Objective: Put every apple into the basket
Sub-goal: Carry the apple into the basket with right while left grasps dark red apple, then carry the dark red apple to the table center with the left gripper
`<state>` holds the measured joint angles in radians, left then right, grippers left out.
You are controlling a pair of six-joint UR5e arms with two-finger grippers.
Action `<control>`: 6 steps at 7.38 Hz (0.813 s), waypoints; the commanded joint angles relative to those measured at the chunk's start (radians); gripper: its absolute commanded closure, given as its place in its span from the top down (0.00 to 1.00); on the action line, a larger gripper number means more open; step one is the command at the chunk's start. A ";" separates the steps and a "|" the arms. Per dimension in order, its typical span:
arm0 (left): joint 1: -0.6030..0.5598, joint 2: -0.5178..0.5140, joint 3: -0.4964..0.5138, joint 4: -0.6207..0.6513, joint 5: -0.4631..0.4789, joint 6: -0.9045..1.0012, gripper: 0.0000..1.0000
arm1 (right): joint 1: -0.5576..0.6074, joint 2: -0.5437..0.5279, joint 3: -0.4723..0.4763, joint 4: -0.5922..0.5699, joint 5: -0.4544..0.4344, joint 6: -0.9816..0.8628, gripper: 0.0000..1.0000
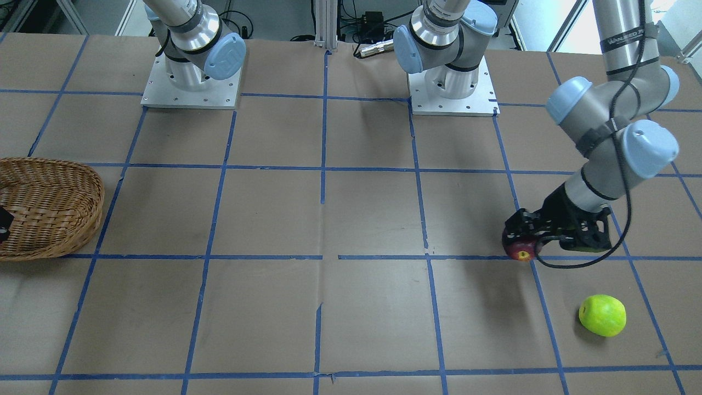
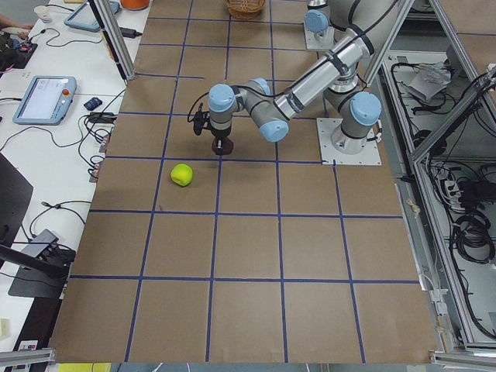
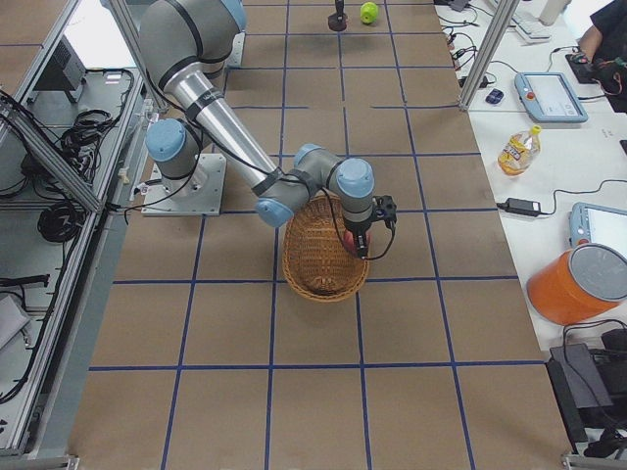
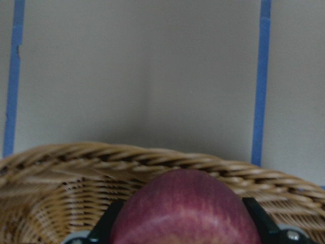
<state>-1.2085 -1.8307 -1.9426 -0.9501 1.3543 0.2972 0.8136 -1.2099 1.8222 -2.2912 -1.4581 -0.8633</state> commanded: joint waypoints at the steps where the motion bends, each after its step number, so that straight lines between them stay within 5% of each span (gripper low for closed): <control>1: -0.315 -0.039 0.042 0.093 -0.079 -0.521 0.00 | -0.097 -0.004 0.019 0.015 0.007 -0.140 0.84; 2: -0.383 -0.080 0.081 0.129 -0.083 -0.705 0.00 | -0.102 -0.007 0.020 0.069 -0.008 -0.135 1.00; 3: -0.441 -0.137 0.133 0.189 -0.093 -0.916 0.00 | -0.102 -0.017 0.010 0.116 -0.010 -0.134 1.00; 5: -0.560 -0.253 0.273 0.214 -0.086 -0.995 0.07 | -0.074 -0.130 0.006 0.191 -0.010 -0.134 1.00; 6: -0.588 -0.283 0.284 0.214 -0.080 -1.042 0.41 | 0.008 -0.179 0.005 0.206 -0.013 -0.134 1.00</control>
<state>-1.7480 -2.0610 -1.7008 -0.7433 1.2689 -0.6848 0.7518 -1.3234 1.8297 -2.1222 -1.4688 -0.9969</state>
